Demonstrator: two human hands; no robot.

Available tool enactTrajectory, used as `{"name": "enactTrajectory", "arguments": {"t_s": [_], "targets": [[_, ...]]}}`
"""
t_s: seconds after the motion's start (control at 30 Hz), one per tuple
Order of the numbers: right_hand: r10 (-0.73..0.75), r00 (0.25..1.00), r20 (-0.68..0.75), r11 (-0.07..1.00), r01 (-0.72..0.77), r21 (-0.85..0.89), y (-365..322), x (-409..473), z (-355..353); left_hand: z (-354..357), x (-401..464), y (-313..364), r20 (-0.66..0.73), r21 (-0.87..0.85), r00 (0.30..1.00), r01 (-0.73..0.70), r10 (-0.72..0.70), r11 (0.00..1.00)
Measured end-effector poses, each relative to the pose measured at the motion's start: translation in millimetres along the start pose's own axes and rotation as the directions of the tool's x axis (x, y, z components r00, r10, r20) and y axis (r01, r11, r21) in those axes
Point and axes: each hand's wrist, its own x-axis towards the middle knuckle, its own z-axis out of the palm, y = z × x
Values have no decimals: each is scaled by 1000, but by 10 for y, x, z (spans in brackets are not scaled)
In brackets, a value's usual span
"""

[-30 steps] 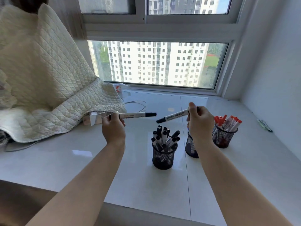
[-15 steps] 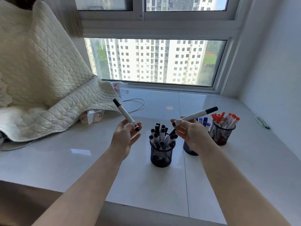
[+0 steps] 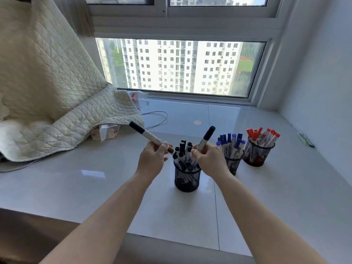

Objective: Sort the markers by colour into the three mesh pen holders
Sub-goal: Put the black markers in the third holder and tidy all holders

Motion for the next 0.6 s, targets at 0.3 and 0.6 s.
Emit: {"name": "enactTrajectory", "arguments": {"t_s": [0.3, 0.6], "targets": [[-144, 965, -217, 987, 157, 46, -82, 15, -62, -125, 24, 0, -71, 224, 993, -72, 90, 972], [-396, 914, -89, 886, 355, -298, 77, -65, 40, -226, -7, 99, -54, 343, 990, -103, 129, 934]]}}
